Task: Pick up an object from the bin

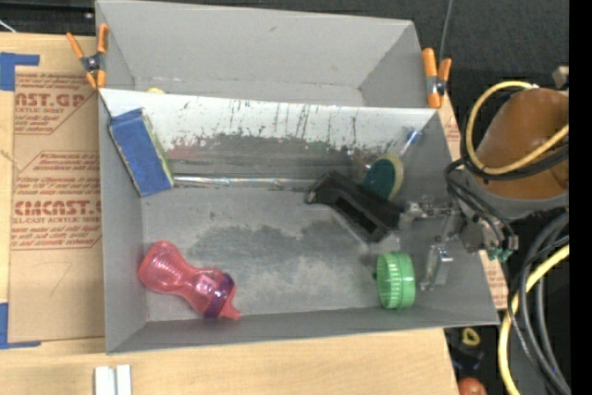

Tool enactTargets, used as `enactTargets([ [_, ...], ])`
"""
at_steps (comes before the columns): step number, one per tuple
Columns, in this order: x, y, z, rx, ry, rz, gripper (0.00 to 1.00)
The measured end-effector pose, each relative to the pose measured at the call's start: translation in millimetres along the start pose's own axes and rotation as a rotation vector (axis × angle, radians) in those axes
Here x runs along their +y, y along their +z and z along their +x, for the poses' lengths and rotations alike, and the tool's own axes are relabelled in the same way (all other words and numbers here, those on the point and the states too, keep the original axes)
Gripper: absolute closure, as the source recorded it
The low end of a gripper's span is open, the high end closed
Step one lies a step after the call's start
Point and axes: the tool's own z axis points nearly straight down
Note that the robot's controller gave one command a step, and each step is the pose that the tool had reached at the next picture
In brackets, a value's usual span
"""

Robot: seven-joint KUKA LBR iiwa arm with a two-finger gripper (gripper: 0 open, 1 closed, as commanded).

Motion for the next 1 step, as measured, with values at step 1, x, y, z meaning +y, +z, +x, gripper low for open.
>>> enactTargets([
  [1,0.0,0.0,0.0,0.000,0.000,0.000,0.00],
])
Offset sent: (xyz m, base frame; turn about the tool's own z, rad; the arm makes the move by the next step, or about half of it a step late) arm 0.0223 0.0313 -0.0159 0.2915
